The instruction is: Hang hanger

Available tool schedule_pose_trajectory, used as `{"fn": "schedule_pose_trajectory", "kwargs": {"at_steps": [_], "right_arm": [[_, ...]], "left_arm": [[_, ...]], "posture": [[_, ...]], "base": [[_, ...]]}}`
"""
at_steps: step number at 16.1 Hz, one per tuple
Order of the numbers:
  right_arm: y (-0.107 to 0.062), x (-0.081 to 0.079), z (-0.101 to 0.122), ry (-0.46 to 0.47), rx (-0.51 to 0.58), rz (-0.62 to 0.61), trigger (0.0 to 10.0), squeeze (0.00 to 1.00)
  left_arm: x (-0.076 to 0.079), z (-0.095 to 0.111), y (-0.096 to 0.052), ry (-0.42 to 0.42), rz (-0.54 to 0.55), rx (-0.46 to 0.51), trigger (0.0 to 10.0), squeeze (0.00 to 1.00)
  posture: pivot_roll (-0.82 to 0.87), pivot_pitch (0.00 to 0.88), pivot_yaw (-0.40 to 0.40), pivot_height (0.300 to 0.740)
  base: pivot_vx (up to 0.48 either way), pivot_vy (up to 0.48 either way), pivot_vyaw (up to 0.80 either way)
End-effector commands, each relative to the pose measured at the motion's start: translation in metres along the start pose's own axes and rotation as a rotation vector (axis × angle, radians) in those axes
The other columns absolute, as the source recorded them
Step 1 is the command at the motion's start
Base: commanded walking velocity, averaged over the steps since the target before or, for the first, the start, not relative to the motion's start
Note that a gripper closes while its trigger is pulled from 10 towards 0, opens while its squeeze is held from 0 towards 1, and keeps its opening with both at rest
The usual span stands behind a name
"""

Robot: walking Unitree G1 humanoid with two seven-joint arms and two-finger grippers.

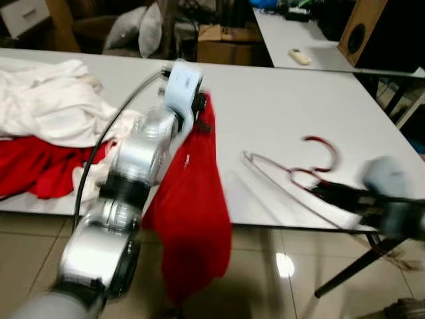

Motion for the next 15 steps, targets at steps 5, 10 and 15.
{"fn": "schedule_pose_trajectory", "kwargs": {"at_steps": [5,10,15], "right_arm": [[-0.04,-0.008,0.02,0.019,0.016,0.166,10.0,0.0],[-0.056,0.001,0.052,0.085,0.2,0.188,10.0,0.0],[-0.058,0.011,0.051,0.069,0.165,0.168,10.0,0.0]], "left_arm": [[0.009,0.043,0.02,0.042,-0.043,0.074,10.0,0.0],[0.011,0.058,0.026,0.12,-0.025,0.115,10.0,0.0],[0.008,0.05,0.027,0.196,-0.011,0.094,10.0,0.0]], "posture": [[-0.07,0.0,-0.011,0.74],[-0.06,0.0,-0.017,0.74],[-0.05,0.0,-0.024,0.74]], "base": [[0.0,0.0,0.0],[0.0,0.0,0.0],[0.0,0.0,0.0]]}}
Point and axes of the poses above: a point about 5 cm out from each wrist's last joint towards the gripper, its own y axis pointing out of the wrist towards the gripper, its own z axis along the axis of the wrist's last joint, x = y × z, the point moved 5 cm from there along y, pointing out of the wrist towards the gripper, and after that the axes turned 15 degrees about -y, right-handed, at the moved point
